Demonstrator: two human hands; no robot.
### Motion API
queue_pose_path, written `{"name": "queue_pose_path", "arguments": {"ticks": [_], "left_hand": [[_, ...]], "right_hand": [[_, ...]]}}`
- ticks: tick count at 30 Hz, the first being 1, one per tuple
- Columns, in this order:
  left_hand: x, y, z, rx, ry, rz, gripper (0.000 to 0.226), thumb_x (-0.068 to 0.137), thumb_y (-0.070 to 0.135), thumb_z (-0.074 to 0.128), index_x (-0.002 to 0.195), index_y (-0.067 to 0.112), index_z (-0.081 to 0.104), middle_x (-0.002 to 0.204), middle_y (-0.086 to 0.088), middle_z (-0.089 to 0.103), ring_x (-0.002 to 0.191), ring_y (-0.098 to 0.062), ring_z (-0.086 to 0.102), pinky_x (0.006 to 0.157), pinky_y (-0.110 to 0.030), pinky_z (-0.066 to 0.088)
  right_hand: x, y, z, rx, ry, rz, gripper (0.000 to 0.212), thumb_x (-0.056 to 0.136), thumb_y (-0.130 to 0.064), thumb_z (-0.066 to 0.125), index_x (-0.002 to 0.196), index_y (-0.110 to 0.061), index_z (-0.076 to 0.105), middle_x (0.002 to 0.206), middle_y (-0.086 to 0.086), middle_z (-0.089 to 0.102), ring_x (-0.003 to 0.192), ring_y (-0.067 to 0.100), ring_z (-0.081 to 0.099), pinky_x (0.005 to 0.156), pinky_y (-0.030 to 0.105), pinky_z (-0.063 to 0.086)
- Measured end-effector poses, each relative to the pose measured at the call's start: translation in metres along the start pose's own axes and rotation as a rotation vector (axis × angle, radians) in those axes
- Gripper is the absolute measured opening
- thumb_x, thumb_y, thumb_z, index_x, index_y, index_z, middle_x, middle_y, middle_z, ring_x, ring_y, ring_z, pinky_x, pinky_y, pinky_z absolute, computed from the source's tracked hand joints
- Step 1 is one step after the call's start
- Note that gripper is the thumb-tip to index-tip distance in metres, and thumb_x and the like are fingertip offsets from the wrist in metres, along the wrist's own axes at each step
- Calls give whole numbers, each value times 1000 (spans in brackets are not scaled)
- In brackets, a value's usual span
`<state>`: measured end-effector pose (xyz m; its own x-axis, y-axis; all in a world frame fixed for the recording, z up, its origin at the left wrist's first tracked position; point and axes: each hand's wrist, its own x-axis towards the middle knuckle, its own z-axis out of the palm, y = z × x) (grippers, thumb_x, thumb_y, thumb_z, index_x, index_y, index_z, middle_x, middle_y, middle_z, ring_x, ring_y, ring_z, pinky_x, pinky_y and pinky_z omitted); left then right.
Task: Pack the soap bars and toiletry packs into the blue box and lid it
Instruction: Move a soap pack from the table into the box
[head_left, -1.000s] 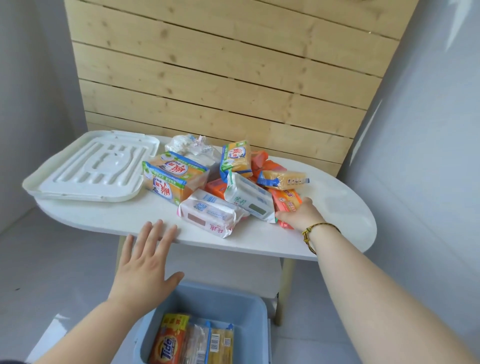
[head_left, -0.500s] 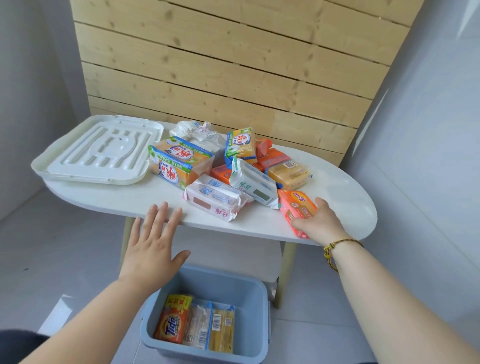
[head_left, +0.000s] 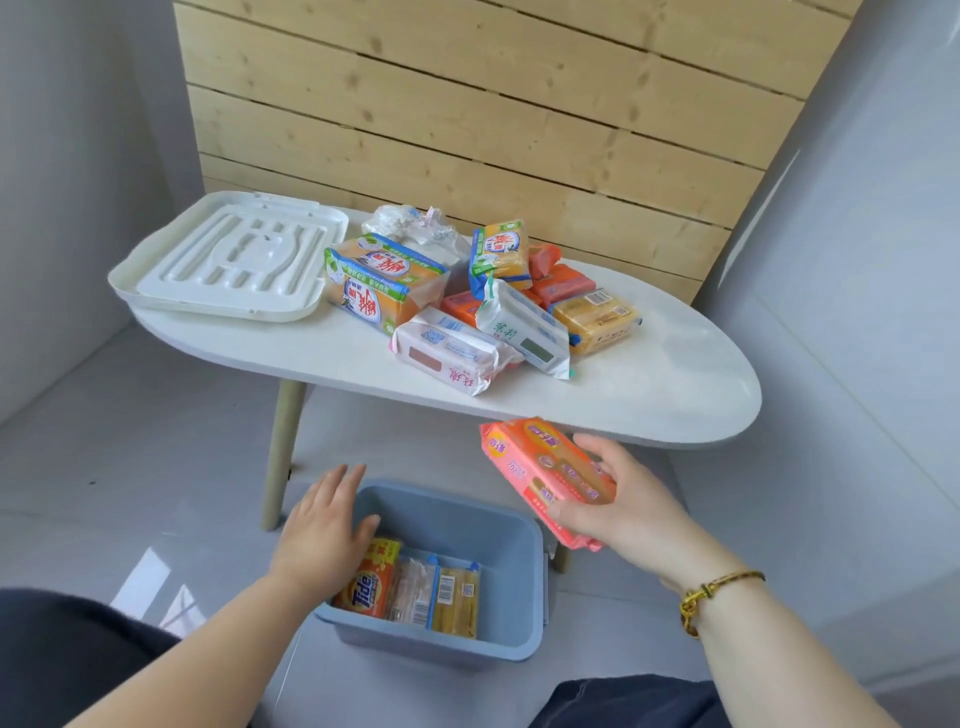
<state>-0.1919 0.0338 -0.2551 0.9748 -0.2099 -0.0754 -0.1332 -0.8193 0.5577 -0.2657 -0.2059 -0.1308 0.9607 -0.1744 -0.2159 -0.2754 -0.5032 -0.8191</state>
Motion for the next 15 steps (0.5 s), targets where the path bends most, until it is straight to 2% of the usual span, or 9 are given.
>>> {"name": "queue_pose_path", "arguments": {"ticks": [2, 5, 8, 11, 15], "left_hand": [[3, -12, 7, -26, -78, -108, 62, 95, 30, 43, 145, 17, 9, 155, -8, 14, 141, -27, 18, 113, -38, 21], [8, -25, 20, -54, -200, -181, 62, 95, 22, 43, 145, 16, 8, 153, -9, 16, 138, -28, 25, 110, -38, 29], [11, -33, 34, -33, -280, -218, 61, 94, 20, 41, 145, 16, 9, 150, -9, 22, 135, -28, 29, 108, -38, 32], [12, -44, 46, 189, -256, -244, 63, 93, 29, 42, 145, 16, 7, 149, -5, 24, 137, -24, 24, 111, -37, 24], [15, -57, 60, 186, -341, -268, 77, 89, 41, 47, 145, 17, 1, 155, -4, 13, 141, -22, 14, 114, -38, 16]], "right_hand": [[6, 9, 25, -73, -85, 46, 65, 74, -17, 72, 126, -31, 35, 95, -22, 50, 87, 2, 58, 56, 13, 50], [24, 29, 66, -208, -162, 119, 81, 72, -26, 72, 139, -24, 28, 116, -8, 52, 104, 13, 55, 82, 25, 52], [47, 53, 102, -259, -229, 233, 87, 73, -29, 70, 144, -20, 20, 133, 1, 48, 111, 17, 52, 91, 28, 49], [71, 79, 129, -277, -241, 355, 87, 75, -31, 67, 145, -15, 18, 136, 5, 47, 121, 23, 50, 101, 35, 46], [93, 110, 155, -362, -235, 442, 86, 77, -36, 65, 145, -15, 16, 137, 5, 48, 124, 25, 48, 99, 32, 44]]}}
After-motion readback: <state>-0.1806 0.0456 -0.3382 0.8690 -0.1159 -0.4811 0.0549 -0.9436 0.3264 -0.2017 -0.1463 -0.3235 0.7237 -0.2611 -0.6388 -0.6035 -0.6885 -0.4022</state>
